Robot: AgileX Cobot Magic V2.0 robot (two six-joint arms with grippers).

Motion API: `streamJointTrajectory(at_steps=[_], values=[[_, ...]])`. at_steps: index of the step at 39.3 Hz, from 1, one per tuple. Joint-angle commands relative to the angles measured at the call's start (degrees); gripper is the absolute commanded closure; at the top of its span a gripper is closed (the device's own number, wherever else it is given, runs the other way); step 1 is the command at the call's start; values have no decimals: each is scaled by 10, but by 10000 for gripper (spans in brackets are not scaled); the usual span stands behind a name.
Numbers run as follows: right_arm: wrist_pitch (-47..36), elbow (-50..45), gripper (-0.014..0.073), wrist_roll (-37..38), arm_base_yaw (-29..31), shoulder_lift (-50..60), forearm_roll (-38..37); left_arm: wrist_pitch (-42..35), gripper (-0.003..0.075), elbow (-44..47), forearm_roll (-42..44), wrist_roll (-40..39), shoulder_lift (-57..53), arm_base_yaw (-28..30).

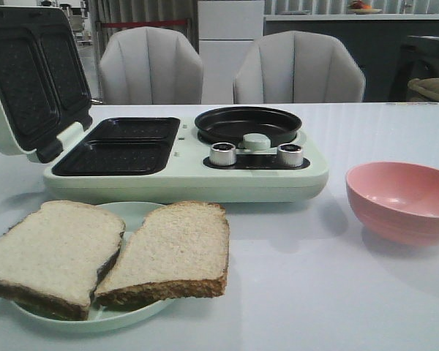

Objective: Make breakfast with bread and shrimp

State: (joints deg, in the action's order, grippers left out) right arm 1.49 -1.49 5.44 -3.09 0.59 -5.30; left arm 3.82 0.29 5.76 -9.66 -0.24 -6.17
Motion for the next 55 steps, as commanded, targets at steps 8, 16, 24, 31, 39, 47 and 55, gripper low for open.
streamJointTrajectory(at_steps=[8, 16, 24, 31, 39, 47, 55], values=[[-51, 9, 451, 0, 1, 12, -2, -205, 606, 3, -13, -3, -9, 0], [-51, 9, 451, 0, 1, 12, -2, -113, 606, -105, -12, -3, 3, -1], [-51, 9, 451, 0, 1, 12, -2, 90, 606, -260, -9, -3, 83, -1], [-51, 9, 451, 0, 1, 12, -2, 139, 606, -286, -4, -3, 120, -11], [-51, 9, 451, 0, 1, 12, -2, 167, 606, -284, -4, -3, 119, -11], [-51, 9, 451, 0, 1, 12, -2, 202, 597, -284, 4, -3, 119, -11], [-51, 9, 451, 0, 1, 12, -2, 202, 366, -284, 20, -3, 119, -11]])
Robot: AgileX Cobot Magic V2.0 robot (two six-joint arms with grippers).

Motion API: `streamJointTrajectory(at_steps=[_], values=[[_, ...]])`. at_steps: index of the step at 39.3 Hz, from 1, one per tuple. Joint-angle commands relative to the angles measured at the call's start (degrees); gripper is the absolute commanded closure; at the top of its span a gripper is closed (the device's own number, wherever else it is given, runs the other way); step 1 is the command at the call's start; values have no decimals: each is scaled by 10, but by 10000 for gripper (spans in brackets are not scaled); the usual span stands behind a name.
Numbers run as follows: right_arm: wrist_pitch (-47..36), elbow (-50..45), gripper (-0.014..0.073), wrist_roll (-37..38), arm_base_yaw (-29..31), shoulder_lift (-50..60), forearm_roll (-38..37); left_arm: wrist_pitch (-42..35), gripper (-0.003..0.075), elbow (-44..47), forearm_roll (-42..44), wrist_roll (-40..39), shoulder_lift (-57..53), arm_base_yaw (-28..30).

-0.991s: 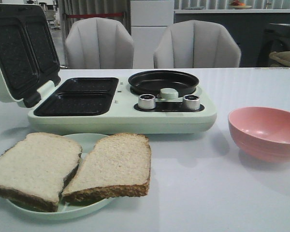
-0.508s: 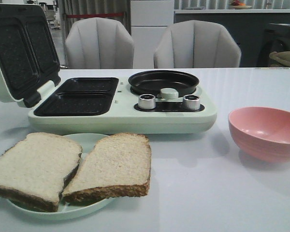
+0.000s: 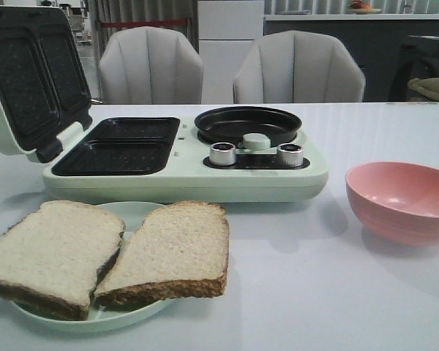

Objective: Make breakfast with bread and shrimp

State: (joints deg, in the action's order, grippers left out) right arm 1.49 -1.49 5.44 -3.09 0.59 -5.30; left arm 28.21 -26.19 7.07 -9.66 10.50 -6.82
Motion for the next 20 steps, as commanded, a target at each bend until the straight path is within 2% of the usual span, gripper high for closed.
streamJointTrajectory(at_steps=[1, 3, 6, 11, 20], values=[[-51, 9, 451, 0, 1, 12, -2, -42, 324, -19, 7, -3, 12, -4], [-51, 9, 451, 0, 1, 12, -2, -41, 220, -19, 7, -2, 12, -4], [-51, 9, 451, 0, 1, 12, -2, -35, 135, -19, 8, -1, 12, -4], [-51, 9, 451, 0, 1, 12, -2, -23, 139, -19, 14, 3, 12, -4], [-51, 9, 451, 0, 1, 12, -2, 18, 139, -19, 10, 83, 12, -8]])
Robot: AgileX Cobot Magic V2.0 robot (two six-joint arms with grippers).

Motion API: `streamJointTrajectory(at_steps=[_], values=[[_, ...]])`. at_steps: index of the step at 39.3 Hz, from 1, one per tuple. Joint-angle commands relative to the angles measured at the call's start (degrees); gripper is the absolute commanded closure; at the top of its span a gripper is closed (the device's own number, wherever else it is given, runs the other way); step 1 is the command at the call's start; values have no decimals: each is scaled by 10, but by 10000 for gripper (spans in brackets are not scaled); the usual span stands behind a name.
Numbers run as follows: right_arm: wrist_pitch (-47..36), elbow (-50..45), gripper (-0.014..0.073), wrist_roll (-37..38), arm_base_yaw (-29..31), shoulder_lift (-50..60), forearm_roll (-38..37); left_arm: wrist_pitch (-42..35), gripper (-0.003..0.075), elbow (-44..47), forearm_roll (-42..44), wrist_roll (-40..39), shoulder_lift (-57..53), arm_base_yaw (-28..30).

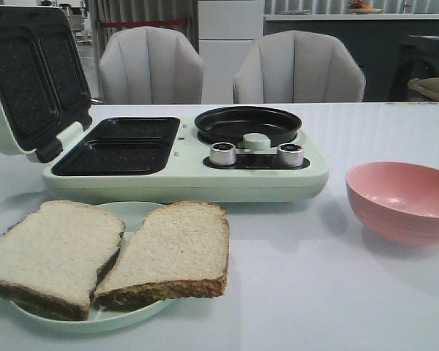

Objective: Make breakfast with bread and shrimp

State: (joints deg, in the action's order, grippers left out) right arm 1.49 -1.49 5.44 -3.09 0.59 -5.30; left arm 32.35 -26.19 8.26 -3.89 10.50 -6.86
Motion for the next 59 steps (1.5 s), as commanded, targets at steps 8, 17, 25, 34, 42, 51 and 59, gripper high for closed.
streamJointTrajectory(at_steps=[8, 17, 25, 34, 42, 51, 59], values=[[-51, 9, 451, 0, 1, 12, -2, -15, 139, 3, 5, 108, 14, -48], [-51, 9, 451, 0, 1, 12, -2, 0, 139, 8, 125, 107, 83, -116], [-51, 9, 451, 0, 1, 12, -2, 38, 139, 8, 242, 106, 184, -235], [-51, 9, 451, 0, 1, 12, -2, 67, 139, 8, 346, 100, 320, -392], [-51, 9, 451, 0, 1, 12, -2, 27, 139, 8, 438, 70, 429, -430], [-51, 9, 451, 0, 1, 12, -2, 4, 139, 8, 529, 29, 551, -430], [-51, 9, 451, 0, 1, 12, -2, -27, 139, 8, 547, 16, 620, -430]])
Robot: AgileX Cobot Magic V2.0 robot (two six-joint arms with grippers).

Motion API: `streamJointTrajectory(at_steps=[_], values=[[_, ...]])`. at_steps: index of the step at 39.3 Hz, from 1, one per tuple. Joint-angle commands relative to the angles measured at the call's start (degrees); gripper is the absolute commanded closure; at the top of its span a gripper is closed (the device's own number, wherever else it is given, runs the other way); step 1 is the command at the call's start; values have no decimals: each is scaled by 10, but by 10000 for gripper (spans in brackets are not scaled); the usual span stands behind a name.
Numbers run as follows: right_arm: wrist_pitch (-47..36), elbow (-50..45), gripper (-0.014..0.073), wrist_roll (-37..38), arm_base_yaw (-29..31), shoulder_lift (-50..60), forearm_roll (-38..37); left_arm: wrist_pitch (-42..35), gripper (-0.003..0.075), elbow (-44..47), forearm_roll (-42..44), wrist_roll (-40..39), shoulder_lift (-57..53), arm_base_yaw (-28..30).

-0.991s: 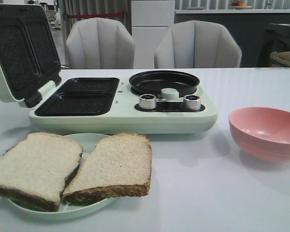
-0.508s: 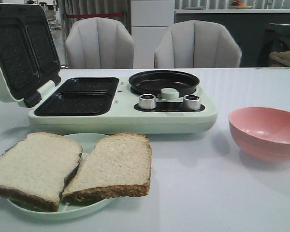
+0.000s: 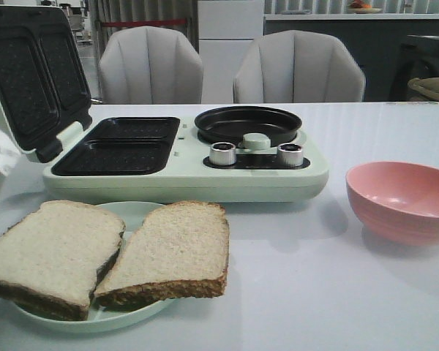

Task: Make breakfast with bread and shrimp
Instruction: 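Grasp the bread slice nearest the left gripper with the left gripper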

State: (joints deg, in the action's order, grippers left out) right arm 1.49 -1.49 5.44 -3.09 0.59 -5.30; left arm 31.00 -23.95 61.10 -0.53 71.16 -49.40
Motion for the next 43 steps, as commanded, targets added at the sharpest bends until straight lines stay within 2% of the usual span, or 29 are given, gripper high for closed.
streamJointTrajectory(at_steps=[1, 11, 32, 37, 43], values=[[-51, 9, 451, 0, 1, 12, -2, -17, 139, -14, 25, -24, 21, -5], [-51, 9, 451, 0, 1, 12, -2, -20, 139, -34, 84, -84, 73, 7], [-51, 9, 451, 0, 1, 12, -2, -47, 143, -60, 143, -84, 140, 54], [-51, 9, 451, 0, 1, 12, -2, -50, 241, -61, 155, -84, 148, 57], [-51, 9, 451, 0, 1, 12, -2, -59, 424, -61, 156, -84, 152, 57]])
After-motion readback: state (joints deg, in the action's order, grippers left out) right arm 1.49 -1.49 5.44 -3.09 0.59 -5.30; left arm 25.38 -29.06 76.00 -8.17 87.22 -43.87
